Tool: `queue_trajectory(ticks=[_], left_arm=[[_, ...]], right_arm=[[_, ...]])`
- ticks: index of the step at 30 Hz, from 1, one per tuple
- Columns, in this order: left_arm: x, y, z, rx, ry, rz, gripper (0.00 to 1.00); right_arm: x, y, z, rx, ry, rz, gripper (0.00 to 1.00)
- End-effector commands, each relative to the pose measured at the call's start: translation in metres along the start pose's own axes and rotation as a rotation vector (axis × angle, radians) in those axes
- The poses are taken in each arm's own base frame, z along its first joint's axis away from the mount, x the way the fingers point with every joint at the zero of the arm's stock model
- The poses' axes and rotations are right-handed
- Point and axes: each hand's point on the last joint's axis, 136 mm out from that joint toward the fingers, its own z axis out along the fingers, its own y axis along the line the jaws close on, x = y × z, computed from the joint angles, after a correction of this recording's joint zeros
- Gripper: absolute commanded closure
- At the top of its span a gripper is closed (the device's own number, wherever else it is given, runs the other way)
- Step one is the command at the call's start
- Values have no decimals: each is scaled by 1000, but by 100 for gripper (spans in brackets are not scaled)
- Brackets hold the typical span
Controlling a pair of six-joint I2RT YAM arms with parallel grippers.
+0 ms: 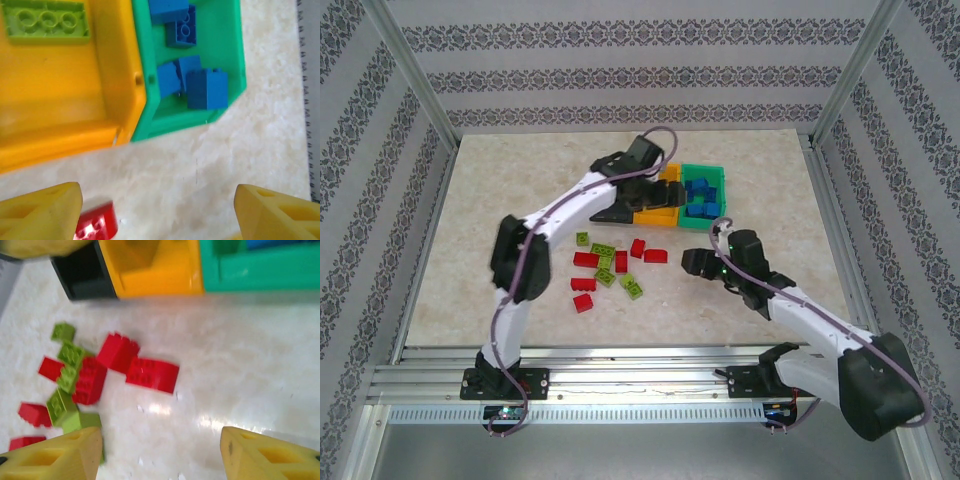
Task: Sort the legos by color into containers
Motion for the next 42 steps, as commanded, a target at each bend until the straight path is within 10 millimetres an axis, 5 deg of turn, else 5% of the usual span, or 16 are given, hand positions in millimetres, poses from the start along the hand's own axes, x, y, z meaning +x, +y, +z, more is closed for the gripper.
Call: queue_trajectory(ticks=[1, 8, 14, 19, 28, 42], left_arm=[[-7, 18, -41, 57, -163, -26, 21], [72, 95, -90, -10, -197, -144, 20], [134, 136, -132, -75, -232, -206, 20], [165, 161, -158, -87, -298, -242, 8], [174, 177, -179, -121, -281, -248, 7], [163, 172, -197, -103, -86, -228, 4]], right_arm=[[13, 8, 14, -6, 99, -27, 35], [23, 26, 64, 43, 296, -97, 29], [25, 1, 89, 266, 424, -225, 26], [29, -6, 102, 312, 464, -240, 26], [27, 7, 119, 313, 461, -264, 25], [42, 3, 139, 363, 518, -292, 27]])
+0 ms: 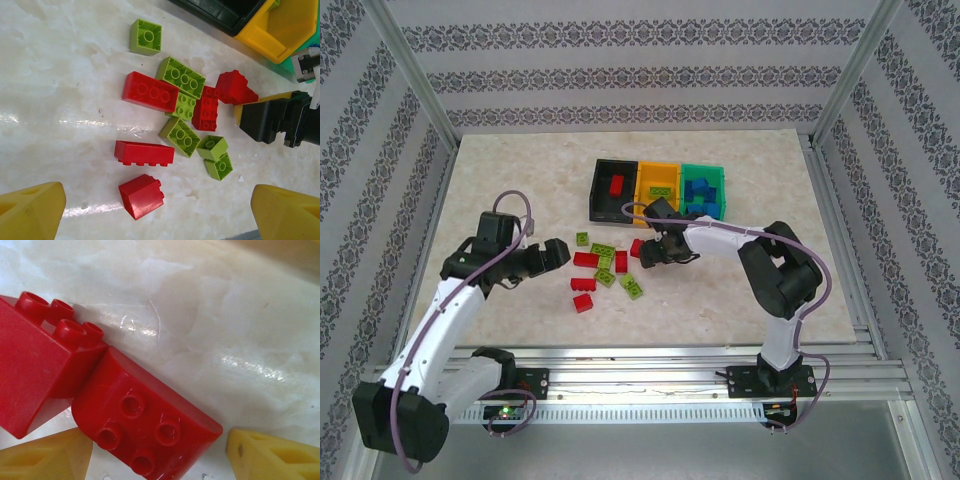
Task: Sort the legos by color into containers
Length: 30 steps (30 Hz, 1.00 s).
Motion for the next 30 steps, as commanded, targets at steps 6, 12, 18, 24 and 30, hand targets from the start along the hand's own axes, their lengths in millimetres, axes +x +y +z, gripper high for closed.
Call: queue_trajectory(ticks=[6, 12, 18, 24, 30], left_arm=[[-1, 2, -28, -1, 72, 61, 4], [-10, 10, -31, 67, 67, -18, 4], [-14, 24, -19, 129, 75, -104, 4], [-6, 39, -2, 141, 77, -153, 5], [-11, 44, -5, 114, 37, -145, 5]], right_arm=[[15, 15, 33, 69, 98, -114, 26], [14, 14, 36, 93, 114, -161, 37], [10, 23, 22, 71, 117, -195, 48], [14, 37, 1, 36, 118, -209, 50], [-3, 30, -4, 71, 103, -224, 31]])
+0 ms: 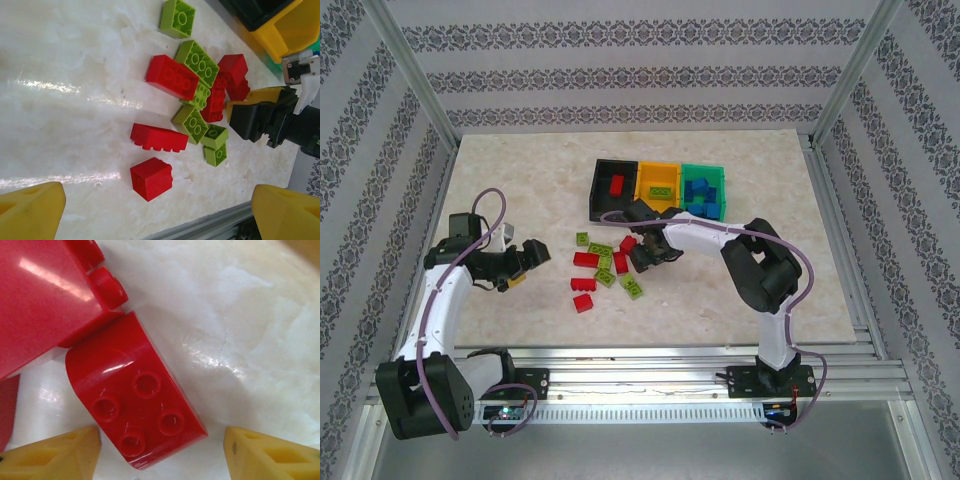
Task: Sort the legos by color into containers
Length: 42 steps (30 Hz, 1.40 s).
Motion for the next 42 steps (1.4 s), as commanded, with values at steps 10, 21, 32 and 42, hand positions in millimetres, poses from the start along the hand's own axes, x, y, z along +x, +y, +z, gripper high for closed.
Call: queue_trajectory(ticks=[10, 21, 32, 42], left_arm=[[-9, 1, -5, 4, -67, 25, 5], [-9, 5, 2, 5, -47, 4, 5], [-11, -1, 13, 77, -19, -7, 5], [-11, 1, 12, 62, -20, -8, 5]], right_arm=[[-11, 9, 10, -40, 61, -70, 45], [-21, 3, -38, -71, -80, -38, 69], [-145, 5, -81, -241, -328, 143, 66], [-200, -12, -82, -285, -357, 189, 37]])
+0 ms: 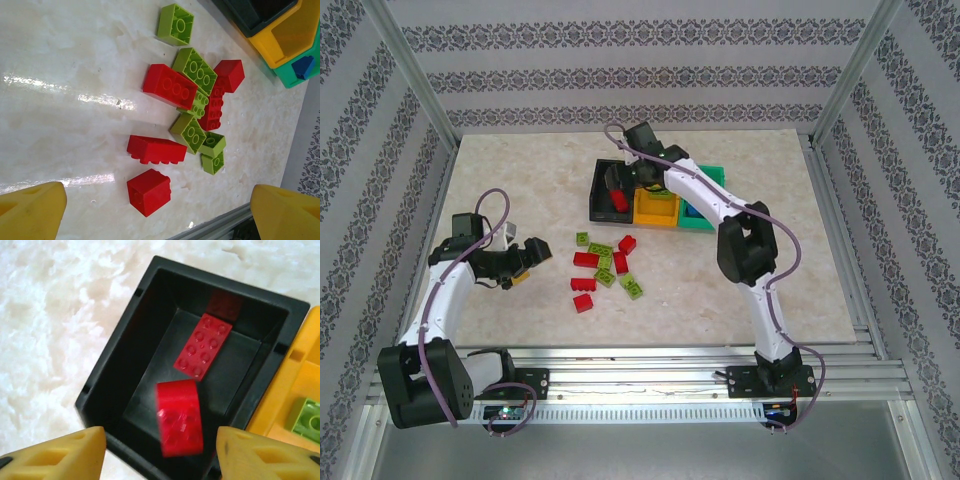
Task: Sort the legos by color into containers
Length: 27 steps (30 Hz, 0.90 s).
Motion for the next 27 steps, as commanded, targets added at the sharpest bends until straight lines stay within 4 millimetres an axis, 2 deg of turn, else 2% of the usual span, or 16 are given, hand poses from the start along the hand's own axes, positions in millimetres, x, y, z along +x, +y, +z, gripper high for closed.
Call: queue_trajectory(ticks=[1, 5, 9, 15, 19, 27], left_arm=[[-6, -4, -5, 22, -37, 12, 5], [-6, -4, -5, 23, -46, 15, 5], [-6, -5, -3, 34, -36, 13, 5], [-8, -2, -1, 26, -39, 6, 5], [-8, -2, 0, 27, -34, 5, 5], [-7, -2, 1, 29, -29, 3, 5]], right_arm=[[12, 9, -13, -26, 40, 0, 37], [50, 17, -23, -37, 79, -40, 38], [99, 13, -26, -12, 137, -72, 37], [149, 3, -16, 0, 231, -57, 36], [162, 6, -4, 2, 267, -61, 35], [162, 21, 15, -22, 286, -63, 33]])
